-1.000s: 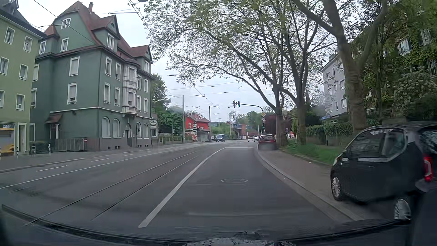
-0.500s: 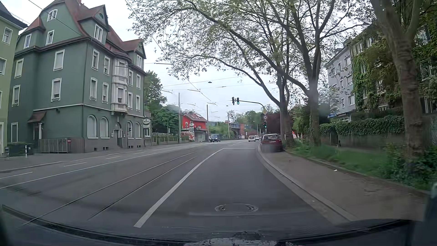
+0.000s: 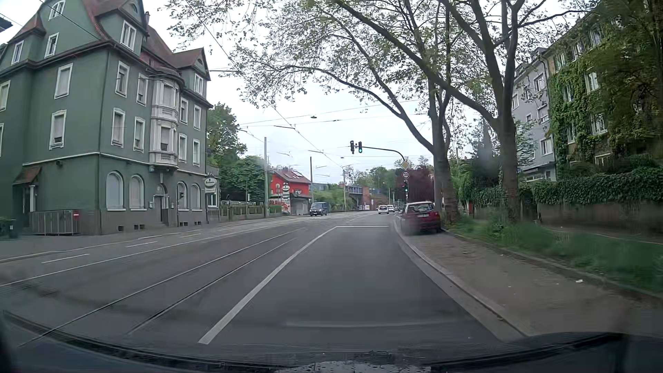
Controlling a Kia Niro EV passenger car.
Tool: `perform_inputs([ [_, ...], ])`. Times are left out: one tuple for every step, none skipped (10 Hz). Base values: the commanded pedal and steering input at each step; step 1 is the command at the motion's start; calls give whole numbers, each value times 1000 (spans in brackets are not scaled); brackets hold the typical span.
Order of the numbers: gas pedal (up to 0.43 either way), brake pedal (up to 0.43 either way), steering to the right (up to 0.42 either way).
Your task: Follow the waypoints while adhering to traffic rules and regulations
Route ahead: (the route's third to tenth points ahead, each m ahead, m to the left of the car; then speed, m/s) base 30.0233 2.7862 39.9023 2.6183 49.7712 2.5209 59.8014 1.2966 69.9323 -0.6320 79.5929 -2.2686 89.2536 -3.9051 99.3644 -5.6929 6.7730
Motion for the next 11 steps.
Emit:
perform_inputs([
  [79, 0, 6],
  [79, 0, 6],
  [79, 0, 7],
  [79, 0, 7],
  [79, 0, 7],
  [79, 0, 7],
  [79, 0, 8],
  [79, 0, 8],
  [79, 0, 8],
  [79, 0, 9],
  [79, 0, 10],
])
